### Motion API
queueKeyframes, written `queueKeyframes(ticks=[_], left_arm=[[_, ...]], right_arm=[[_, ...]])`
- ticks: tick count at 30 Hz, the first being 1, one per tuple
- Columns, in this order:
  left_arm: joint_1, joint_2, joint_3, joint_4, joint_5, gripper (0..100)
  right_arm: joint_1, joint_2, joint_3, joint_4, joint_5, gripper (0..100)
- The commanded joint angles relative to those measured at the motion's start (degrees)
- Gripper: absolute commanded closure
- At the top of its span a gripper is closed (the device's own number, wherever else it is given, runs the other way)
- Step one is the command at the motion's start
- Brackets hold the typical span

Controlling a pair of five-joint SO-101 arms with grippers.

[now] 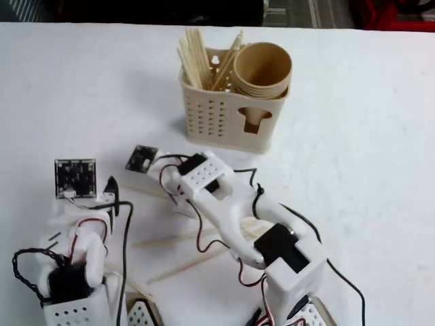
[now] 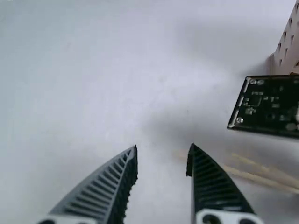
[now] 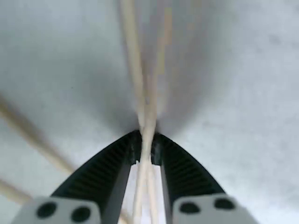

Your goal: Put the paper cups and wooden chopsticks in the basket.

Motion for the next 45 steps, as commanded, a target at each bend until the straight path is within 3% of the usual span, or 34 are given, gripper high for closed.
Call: queueKeyframes(ticks=[1,5,18,31,36,45], left_arm=[[-0.84,-4.09,1.23,-0.97,-0.53,82],[-3.82,-5.67,2.02,-1.14,-0.09,82],[-4.18,-5.67,2.11,-1.14,-0.09,82],[-4.18,-5.67,3.16,-1.23,-0.09,82],[-4.18,-5.67,3.25,-1.23,-0.26,82],[-4.18,-5.67,3.25,-1.23,-0.44,82]], right_arm=[[-1.19,-2.15,-0.35,2.15,0.26,97.9],[-0.92,-9.19,-0.35,4.53,0.09,97.9],[0.92,-28.97,-3.08,7.16,-2.90,97.9],[5.32,-31.34,-39.47,12.26,-15.30,97.9],[5.93,-31.25,-47.30,4.26,-15.03,97.8],[14.73,-26.95,-44.40,-16.75,-15.47,97.8]])
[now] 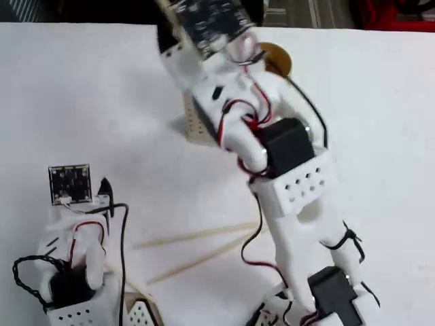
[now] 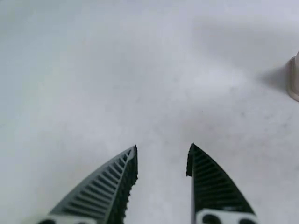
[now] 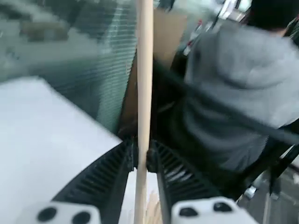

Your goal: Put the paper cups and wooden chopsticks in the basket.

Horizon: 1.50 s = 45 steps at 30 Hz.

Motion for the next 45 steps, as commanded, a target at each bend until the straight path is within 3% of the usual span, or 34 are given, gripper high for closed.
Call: queueKeyframes(ticks=[1,16,25,30,34,41,45], left_arm=[[-0.66,-0.57,-0.26,-1.23,-0.44,82],[-0.66,-0.57,-0.26,-1.23,-0.53,82],[-0.66,-0.57,-0.18,-1.23,-0.53,82],[-0.66,-0.57,-0.18,-1.23,-0.53,82],[-0.66,-0.57,-0.18,-1.23,-0.53,82],[-0.66,-0.57,2.29,-5.01,-0.53,82],[-0.66,-0.57,2.73,-5.63,-0.53,82]], right_arm=[[3.56,2.24,0.97,-8.13,-0.70,97.8],[7.25,8.84,24.97,-32.92,-0.70,97.8],[7.96,9.27,31.21,-34.51,-0.70,97.4],[7.78,8.57,30.77,-32.66,-0.79,97.3],[7.52,4.00,28.04,-24.13,-0.79,96.9],[5.41,-7.96,27.34,-8.22,-0.79,76.7],[5.23,-12.88,27.34,-2.42,-0.79,75.2]])
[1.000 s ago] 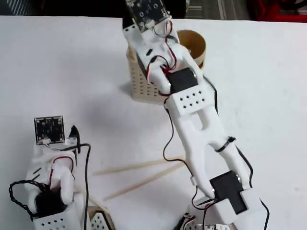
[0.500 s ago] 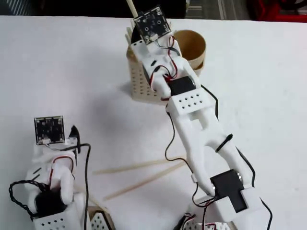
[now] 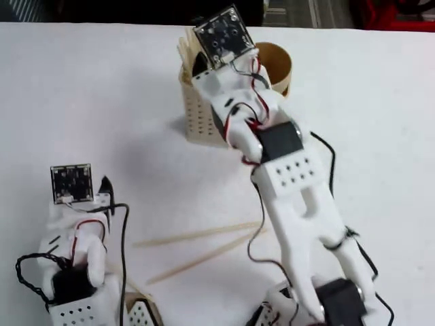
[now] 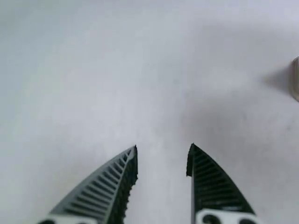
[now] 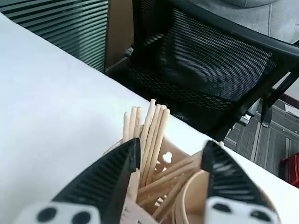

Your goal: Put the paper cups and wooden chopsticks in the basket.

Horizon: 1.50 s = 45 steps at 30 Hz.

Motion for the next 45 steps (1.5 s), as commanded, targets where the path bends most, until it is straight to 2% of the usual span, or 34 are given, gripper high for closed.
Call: queueKeyframes(ticks=[1,5,10,13,17,20,25,31,37,41,45], left_arm=[[-0.66,-0.57,-0.35,-1.58,-0.53,82],[-0.66,-0.57,-0.26,-1.58,-0.53,82],[-0.40,-0.57,-0.18,-1.58,-0.53,82],[-0.40,-0.57,-0.18,-1.58,-0.53,82],[-0.40,-0.57,-0.70,-1.58,-1.76,82],[-0.31,-0.48,-2.46,-1.58,-4.31,82],[1.45,-0.31,-5.89,0.09,-7.47,82],[9.54,-0.22,-13.36,8.70,-15.56,82],[15.34,0.31,-22.68,17.67,-19.25,81],[16.31,9.54,-26.02,18.46,-22.77,75],[18.86,25.10,-32.26,19.69,-27.87,75]], right_arm=[[-0.31,-6.02,-2.90,4.18,-0.70,75.7],[-0.22,-10.24,-2.81,11.91,-0.62,82.0],[1.10,-17.10,-2.73,27.65,-0.35,98.9],[5.67,-19.91,-0.88,35.65,-0.62,95.8],[14.11,-22.81,9.41,37.58,-0.62,98.1],[19.65,-26.51,19.52,34.42,-0.62,98.1],[25.98,-31.43,37.01,19.91,-0.62,97.8],[26.86,-35.30,50.81,6.81,-0.62,97.8],[30.46,-38.46,56.18,1.01,-1.05,97.7],[35.56,-39.25,56.53,-0.92,-5.01,97.1],[39.69,-39.25,56.53,-1.36,-7.74,90.1]])
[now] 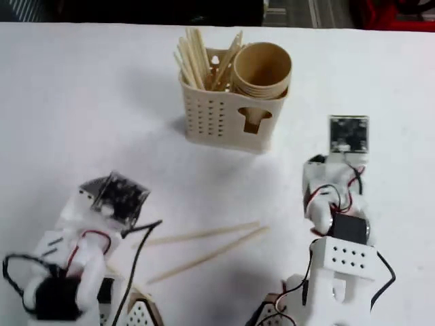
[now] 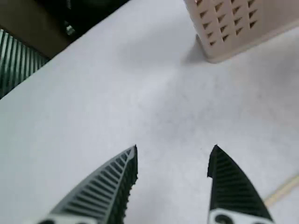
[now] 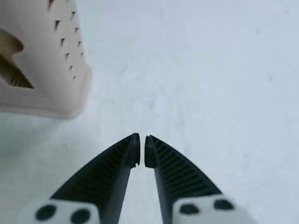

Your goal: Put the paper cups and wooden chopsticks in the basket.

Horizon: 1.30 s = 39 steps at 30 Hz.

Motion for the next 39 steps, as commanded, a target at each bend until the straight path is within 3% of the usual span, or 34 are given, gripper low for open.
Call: queueKeyframes(ticks=[1,8,20,27,34,39], left_arm=[[4.00,14.99,-7.82,1.76,-4.57,75],[19.12,36.97,-16.09,4.66,-4.57,67],[36.97,64.13,-16.44,-9.23,4.84,66],[38.11,77.76,-19.78,-15.21,6.15,66],[38.29,91.30,-29.80,-13.71,8.62,66],[38.37,97.19,-36.40,-8.44,9.76,66]], right_arm=[[3.47,-1.27,-0.35,-1.10,-3.96,88.4],[4.79,-1.27,-0.26,-1.01,-6.33,83.9],[6.02,-1.27,-0.18,-1.01,-6.51,83.9],[5.76,-1.27,-0.18,-0.75,-6.59,83.9],[5.76,-1.27,-0.18,-0.75,-6.59,83.9],[5.76,-1.27,-0.18,-0.75,-6.59,83.9]])
